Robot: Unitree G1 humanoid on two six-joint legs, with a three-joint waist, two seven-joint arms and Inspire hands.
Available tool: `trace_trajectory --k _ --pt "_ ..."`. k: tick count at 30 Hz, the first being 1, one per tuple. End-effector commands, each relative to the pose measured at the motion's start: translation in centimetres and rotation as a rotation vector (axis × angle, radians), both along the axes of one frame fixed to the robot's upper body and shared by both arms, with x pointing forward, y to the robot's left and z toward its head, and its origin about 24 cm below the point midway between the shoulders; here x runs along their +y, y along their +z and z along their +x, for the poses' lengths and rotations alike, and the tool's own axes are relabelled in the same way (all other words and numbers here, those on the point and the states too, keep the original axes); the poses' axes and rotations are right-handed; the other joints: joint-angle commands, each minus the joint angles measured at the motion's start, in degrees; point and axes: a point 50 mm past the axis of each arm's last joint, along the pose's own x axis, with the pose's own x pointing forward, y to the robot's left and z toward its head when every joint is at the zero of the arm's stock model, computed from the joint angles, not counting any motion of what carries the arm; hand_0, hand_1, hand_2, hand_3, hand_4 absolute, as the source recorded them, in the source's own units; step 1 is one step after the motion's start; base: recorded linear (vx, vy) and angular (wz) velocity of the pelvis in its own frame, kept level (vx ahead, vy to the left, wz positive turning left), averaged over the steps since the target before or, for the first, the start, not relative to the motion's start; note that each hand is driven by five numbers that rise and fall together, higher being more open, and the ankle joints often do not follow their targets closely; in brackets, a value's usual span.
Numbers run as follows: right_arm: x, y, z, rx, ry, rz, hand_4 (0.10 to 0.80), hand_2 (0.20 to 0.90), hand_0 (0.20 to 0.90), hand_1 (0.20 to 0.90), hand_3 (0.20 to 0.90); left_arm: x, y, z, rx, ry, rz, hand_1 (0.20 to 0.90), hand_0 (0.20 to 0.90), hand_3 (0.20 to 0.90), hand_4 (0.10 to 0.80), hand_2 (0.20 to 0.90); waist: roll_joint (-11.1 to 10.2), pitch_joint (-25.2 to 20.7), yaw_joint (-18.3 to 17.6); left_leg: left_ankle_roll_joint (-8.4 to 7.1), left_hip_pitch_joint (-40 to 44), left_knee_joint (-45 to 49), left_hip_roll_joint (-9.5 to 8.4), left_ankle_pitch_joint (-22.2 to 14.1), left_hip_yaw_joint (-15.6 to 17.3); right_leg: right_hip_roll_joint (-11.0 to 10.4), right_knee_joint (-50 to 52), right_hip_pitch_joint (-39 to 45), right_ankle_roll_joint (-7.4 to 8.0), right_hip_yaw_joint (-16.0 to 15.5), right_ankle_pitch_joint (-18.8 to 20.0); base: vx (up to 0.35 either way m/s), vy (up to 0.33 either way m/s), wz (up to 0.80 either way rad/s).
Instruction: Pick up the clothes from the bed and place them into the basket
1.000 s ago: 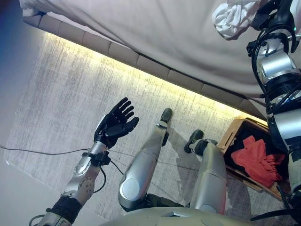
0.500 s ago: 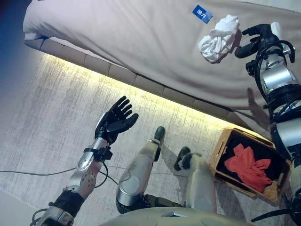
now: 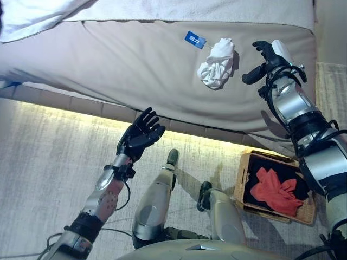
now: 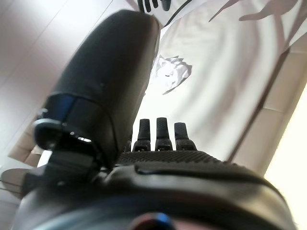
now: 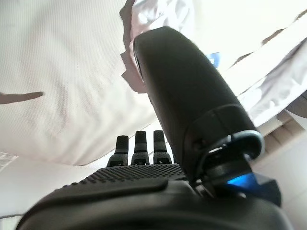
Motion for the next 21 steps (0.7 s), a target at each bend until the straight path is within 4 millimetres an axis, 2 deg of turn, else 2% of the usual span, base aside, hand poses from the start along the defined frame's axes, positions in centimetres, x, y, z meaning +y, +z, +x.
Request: trace_trajectory --k 1,2,4,6,7,8,12,16,21 --pt "0.2 5.4 -0.1 -0.198 0.034 -0.099 0.8 0.9 0.9 0.9 0.9 0.0 2.0 -0.4 -0.142 0.054 -0.06 0.9 0.9 0.9 0.8 0.9 1.4 -2.3 1.5 0.64 3.2 0.5 1.73 -6.8 -1.5 2.3 4.2 -2.4 -0.31 -5.7 9.3 0.083 0.118 -0.17" --pt "0.6 6.3 0.1 -0.214 0.029 -0.097 0.8 0.9 0.9 0.9 0.9 0.0 2.0 -0.3 -0.141 0.065 -0.067 0.9 0.9 0.9 0.8 0.9 2.0 -1.8 1.4 0.41 3.2 0.3 1.93 -6.9 -1.2 2.4 1.2 -3.7 -0.49 -5.9 9.2 0.053 0.028 -0.2" --pt "1.2 7.5 0.3 -0.241 0.028 -0.094 0.8 0.9 0.9 0.9 0.9 0.2 2.3 0.1 -0.148 0.085 -0.078 0.9 0.9 0.9 0.8 0.9 2.1 -0.9 1.0 0.34 2.8 0.0 1.73 -7.4 -1.1 2.0 -7.7 -5.0 0.0 -5.7 11.6 0.004 -0.071 -0.26" --pt "2.3 8.8 0.5 -0.277 0.05 -0.104 0.8 0.9 0.9 0.9 0.9 0.5 2.9 0.3 -0.173 0.108 -0.091 0.9 0.9 0.9 0.8 0.9 1.3 -0.2 -0.5 0.87 1.8 -0.3 1.09 -9.4 -0.7 0.5 -21.6 -7.4 2.5 -1.7 20.2 0.055 -0.199 -0.16" --pt "2.2 9.0 0.4 -0.29 0.046 -0.094 0.8 0.9 0.9 0.9 0.9 0.7 3.1 0.5 -0.18 0.099 -0.083 0.9 0.9 0.9 0.8 0.9 1.4 -0.2 -1.4 1.11 1.3 -0.3 1.22 -9.7 -1.5 1.5 -22.3 -7.5 2.86 1.9 20.1 0.16 -0.251 -0.01" --pt "1.9 8.7 0.3 -0.285 0.046 -0.092 0.8 0.9 0.9 0.9 0.9 0.9 2.8 0.3 -0.174 0.099 -0.081 0.9 0.9 0.9 0.8 0.9 1.3 -0.2 -1.8 1.14 0.9 0.3 1.24 -9.6 -2.3 1.9 -21.4 -7.1 2.69 2.5 19.2 0.174 -0.229 0.17" --pt "1.7 8.8 0.0 -0.281 0.05 -0.085 0.8 0.9 0.9 0.9 0.9 0.8 2.7 -0.1 -0.179 0.083 -0.097 0.9 0.9 0.9 0.8 0.9 0.5 -0.2 -1.1 0.22 -0.9 2.0 1.17 -9.5 -2.0 1.2 -22.6 -6.1 2.51 -1.2 19.0 0.119 -0.149 0.49" --pt "1.3 10.1 -0.1 -0.284 -0.005 -0.104 0.8 0.9 0.9 0.9 0.9 -0.1 3.0 -0.3 -0.203 0.03 -0.079 0.9 0.9 0.9 0.8 0.9 1.0 -0.2 0.1 -0.36 -2.9 2.0 1.19 -8.7 -2.9 1.5 -21.5 -7.3 1.68 -3.0 17.9 0.064 -0.093 0.21" --pt "0.5 11.1 -0.1 -0.265 -0.083 -0.14 0.8 0.9 0.9 0.9 0.9 -0.2 3.8 -0.6 -0.226 -0.004 -0.079 0.9 0.9 0.9 0.8 0.9 1.8 -0.2 1.4 -0.52 -6.5 3.8 1.32 -9.1 -3.4 1.4 -17.2 -11.1 0.61 -4.9 15.6 0.072 -0.065 0.2"
